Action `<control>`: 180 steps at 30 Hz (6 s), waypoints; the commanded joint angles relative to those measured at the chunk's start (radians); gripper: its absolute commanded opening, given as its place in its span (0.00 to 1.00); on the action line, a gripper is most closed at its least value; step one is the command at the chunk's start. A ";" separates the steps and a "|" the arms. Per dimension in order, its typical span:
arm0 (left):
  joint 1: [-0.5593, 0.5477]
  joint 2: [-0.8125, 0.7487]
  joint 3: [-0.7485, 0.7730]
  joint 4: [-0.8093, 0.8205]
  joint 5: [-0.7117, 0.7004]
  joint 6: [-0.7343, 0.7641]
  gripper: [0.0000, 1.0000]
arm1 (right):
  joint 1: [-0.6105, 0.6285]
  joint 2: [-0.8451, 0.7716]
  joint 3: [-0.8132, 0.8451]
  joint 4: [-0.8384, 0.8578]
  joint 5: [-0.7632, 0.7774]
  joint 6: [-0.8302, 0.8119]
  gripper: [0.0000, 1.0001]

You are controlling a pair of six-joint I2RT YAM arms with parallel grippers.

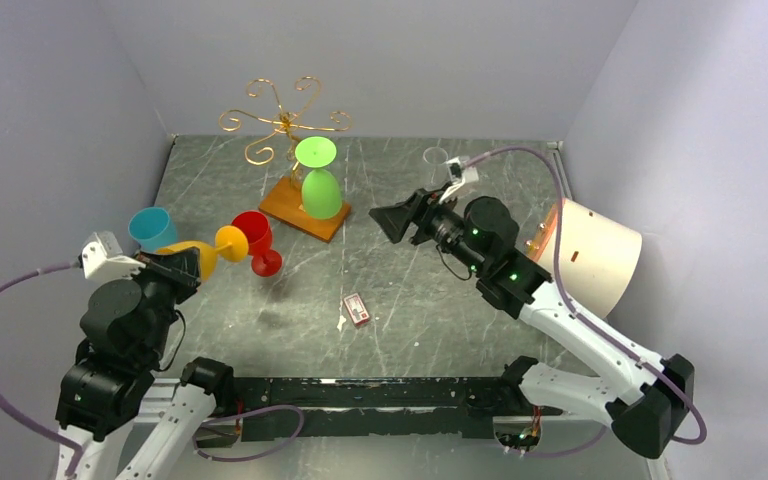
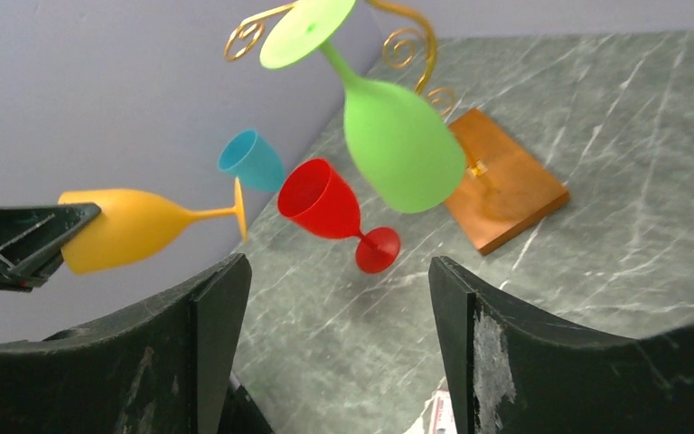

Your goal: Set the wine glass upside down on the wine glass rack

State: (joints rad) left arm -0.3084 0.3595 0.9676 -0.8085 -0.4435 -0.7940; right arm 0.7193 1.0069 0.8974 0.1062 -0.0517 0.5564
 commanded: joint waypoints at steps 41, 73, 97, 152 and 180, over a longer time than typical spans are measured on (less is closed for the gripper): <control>0.002 -0.128 -0.114 0.405 0.639 0.082 0.07 | 0.342 0.336 0.111 0.323 0.144 0.059 0.03; 0.002 0.024 -0.068 0.289 0.881 0.201 0.81 | 0.345 0.098 -0.031 0.353 0.354 -0.801 0.00; 0.003 0.208 0.038 0.320 1.088 -0.141 0.54 | 0.467 -0.024 -0.193 0.437 -0.031 -1.745 0.00; 0.002 0.164 0.076 0.205 0.583 -0.029 0.07 | 0.708 -0.130 -0.410 0.573 0.230 -1.505 1.00; 0.170 0.609 0.342 0.515 0.180 0.028 0.07 | 0.708 -0.270 -0.430 0.504 0.194 -1.319 1.00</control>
State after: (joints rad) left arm -0.2592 0.9226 1.2476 -0.4072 -0.3271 -0.7383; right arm 1.4227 0.7425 0.4694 0.5861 0.1562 -0.8207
